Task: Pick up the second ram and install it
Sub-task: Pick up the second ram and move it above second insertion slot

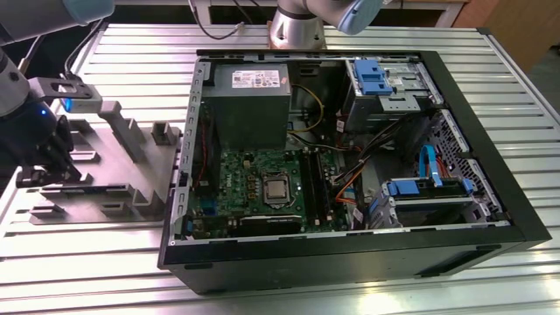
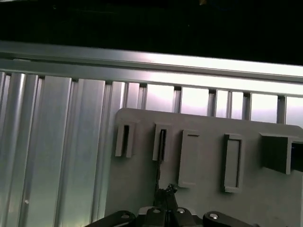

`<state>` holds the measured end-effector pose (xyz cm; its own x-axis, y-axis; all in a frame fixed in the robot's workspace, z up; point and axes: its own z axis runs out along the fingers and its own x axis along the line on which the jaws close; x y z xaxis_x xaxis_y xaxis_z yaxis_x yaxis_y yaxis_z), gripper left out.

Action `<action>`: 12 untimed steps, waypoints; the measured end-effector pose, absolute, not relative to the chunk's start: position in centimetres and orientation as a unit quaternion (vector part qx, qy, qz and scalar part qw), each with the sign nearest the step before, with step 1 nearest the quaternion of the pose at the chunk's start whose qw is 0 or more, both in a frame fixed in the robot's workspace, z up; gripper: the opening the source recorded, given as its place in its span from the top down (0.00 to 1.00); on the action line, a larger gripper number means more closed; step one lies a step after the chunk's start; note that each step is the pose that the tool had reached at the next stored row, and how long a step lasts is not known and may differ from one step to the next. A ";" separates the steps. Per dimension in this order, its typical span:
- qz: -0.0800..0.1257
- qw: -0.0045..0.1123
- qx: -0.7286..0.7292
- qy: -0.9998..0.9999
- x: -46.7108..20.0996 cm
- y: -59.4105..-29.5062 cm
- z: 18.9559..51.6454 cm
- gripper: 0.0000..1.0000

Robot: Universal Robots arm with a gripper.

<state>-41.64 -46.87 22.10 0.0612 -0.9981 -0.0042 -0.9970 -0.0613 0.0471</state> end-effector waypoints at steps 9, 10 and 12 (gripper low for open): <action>-0.018 0.015 0.698 -0.715 -41.6 -47.3 21.8 0.90; -0.018 0.015 0.697 -0.716 -41.6 -47.4 21.8 0.90; -0.018 0.015 0.696 -0.717 -41.6 -47.5 21.6 0.90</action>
